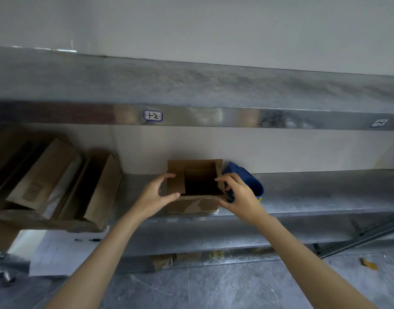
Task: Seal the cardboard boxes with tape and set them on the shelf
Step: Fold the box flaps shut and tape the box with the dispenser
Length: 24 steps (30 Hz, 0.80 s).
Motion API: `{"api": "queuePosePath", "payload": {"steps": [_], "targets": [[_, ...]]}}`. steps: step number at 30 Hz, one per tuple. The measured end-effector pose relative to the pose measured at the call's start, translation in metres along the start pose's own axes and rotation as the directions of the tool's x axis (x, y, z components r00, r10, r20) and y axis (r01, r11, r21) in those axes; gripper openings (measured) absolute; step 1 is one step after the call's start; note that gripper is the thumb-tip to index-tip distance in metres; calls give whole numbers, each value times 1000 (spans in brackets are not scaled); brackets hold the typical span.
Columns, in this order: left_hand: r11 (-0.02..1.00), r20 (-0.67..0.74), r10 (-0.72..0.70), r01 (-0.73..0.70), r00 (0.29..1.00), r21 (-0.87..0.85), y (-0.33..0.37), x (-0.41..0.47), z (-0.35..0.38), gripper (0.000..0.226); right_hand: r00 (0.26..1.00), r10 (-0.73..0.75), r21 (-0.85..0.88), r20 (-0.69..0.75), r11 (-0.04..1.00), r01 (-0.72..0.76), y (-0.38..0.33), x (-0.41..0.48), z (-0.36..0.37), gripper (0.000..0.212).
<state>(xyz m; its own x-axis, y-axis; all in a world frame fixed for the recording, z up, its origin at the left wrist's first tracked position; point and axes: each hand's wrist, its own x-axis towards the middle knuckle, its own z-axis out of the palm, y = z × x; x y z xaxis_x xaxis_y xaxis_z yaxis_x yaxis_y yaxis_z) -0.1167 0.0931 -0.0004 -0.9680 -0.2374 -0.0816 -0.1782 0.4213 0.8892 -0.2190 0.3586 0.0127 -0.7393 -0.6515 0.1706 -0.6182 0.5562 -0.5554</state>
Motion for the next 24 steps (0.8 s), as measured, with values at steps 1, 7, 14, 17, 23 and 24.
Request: {"api": "queuePosePath", "payload": {"steps": [1,7,14,17,23,24], "targets": [[1000,-4,6,-6,1000,27,1,-2,0,51,1000,5,2,7,1000,-5,1,-1,-1,54],[997,-53,28,-24,998,71,8,-17,7,46,999,-4,-6,46,1000,4,3,-1,-3,58],[998,-32,-30,31,999,46,2,-22,7,44,993,-20,-35,114,999,24,10,3,-1,64],[999,-41,-6,7,999,32,7,-21,8,47,992,-28,-55,120,998,35,15,8,2,63],[995,-109,-32,42,994,90,3,-23,14,62,993,20,-38,114,999,-15,22,12,2,60],[996,-139,-7,20,990,90,1,-22,15,55,994,29,-18,109,999,-27,22,12,2,58]]}}
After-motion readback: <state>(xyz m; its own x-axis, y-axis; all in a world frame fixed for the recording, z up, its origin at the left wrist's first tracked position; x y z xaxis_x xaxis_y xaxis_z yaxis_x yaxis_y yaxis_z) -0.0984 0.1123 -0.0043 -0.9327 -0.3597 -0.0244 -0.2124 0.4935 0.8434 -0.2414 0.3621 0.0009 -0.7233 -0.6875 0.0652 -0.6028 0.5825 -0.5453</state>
